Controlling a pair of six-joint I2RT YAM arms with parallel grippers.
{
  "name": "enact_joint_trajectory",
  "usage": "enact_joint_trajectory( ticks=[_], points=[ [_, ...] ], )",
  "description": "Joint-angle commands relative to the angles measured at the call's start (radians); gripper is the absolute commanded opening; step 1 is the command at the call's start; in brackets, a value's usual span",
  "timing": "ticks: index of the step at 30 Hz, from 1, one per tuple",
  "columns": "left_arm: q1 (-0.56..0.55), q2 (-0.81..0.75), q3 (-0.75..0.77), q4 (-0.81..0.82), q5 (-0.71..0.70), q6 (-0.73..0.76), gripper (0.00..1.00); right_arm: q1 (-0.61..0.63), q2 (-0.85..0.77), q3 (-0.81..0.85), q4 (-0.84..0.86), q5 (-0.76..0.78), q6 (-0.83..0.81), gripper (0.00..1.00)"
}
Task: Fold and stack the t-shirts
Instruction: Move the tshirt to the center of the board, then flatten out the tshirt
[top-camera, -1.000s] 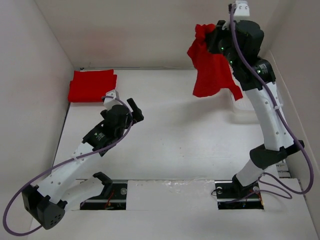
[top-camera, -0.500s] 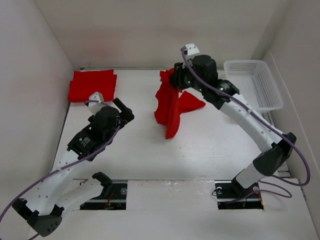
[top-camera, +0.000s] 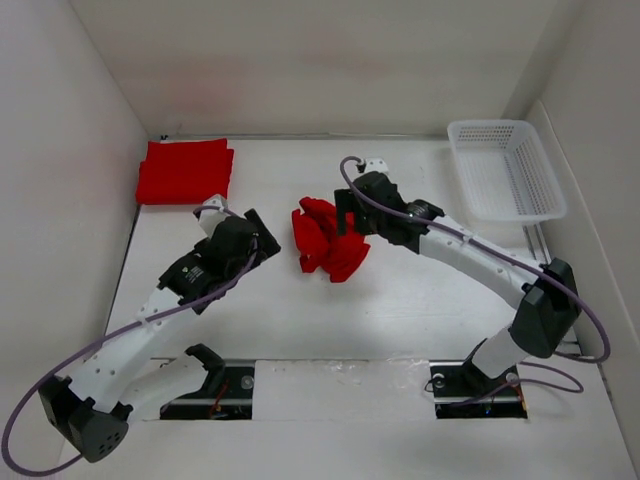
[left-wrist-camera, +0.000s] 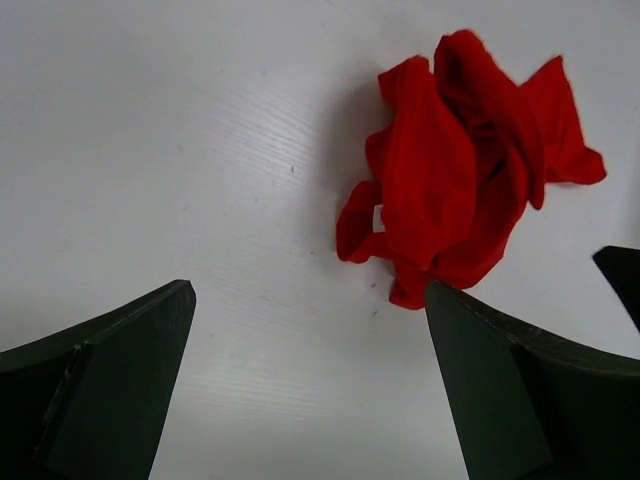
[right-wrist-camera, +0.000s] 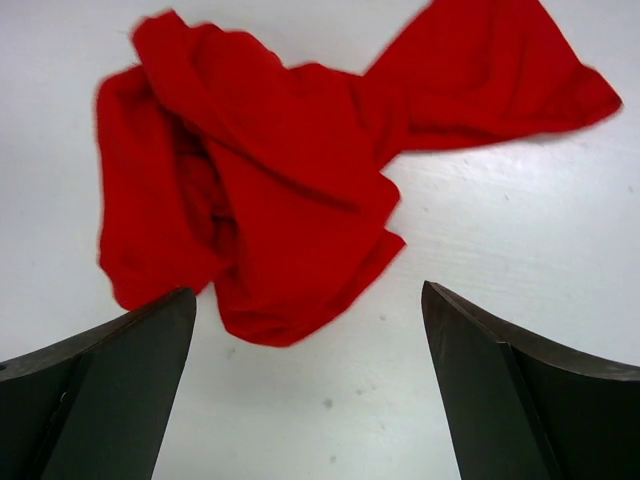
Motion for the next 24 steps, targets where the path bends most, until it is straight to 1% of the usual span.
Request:
enact_joint_trajectory(
  ticks=[1,2,3,5,7,8,11,14,16,19,22,23,24],
  points=[
    [0.002,0.024,-0.049,0.054,0.068,-0.003,1.0,-0.022,-0.128,-0.065,0.003,0.046,0.08,1.0],
    [0.002,0.035,-0.058,0.076,0.089,-0.003,1.0,-0.058,-0.177,-0.114,0.024,-0.008,0.091,1.0],
    [0.002,0.035,-0.058,0.076,0.089,0.008,1.0,-0.058,-0.201,-0.138,0.035,-0.008,0.091,1.0],
    [0.002,0.044,-0.093,0.119,0.135,0.019,1.0,-0.097,-0.25,-0.188,0.053,-0.068,0.091,1.0],
    [0.002,0.053,-0.124,0.158,0.17,0.048,1.0,-0.122,-0.312,-0.244,0.053,-0.079,0.091,1.0],
    [0.002,0.053,-0.136,0.215,0.207,0.063,1.0,-0.134,-0.33,-0.26,0.053,-0.079,0.091,1.0],
    [-0.039,0.064,-0.171,0.327,0.229,0.102,1.0,-0.19,-0.384,-0.295,0.053,-0.088,0.1,1.0],
    [-0.067,0.13,-0.181,0.399,0.261,0.131,1.0,-0.263,-0.415,-0.326,0.053,-0.132,0.1,1.0],
    [-0.067,0.197,-0.162,0.409,0.261,0.143,1.0,-0.321,-0.415,-0.338,0.053,-0.175,0.1,1.0],
    [-0.067,0.284,-0.133,0.436,0.261,0.178,1.0,-0.371,-0.401,-0.338,0.063,-0.197,0.1,1.0],
    [-0.067,0.36,-0.096,0.482,0.272,0.2,0.95,-0.394,-0.372,-0.338,0.083,-0.197,0.1,1.0],
    [-0.067,0.393,-0.076,0.491,0.272,0.212,0.91,-0.409,-0.352,-0.329,0.096,-0.209,0.1,1.0],
    [-0.067,0.394,-0.076,0.492,0.272,0.212,0.88,-0.409,-0.341,-0.329,0.096,-0.209,0.1,1.0]
  ],
)
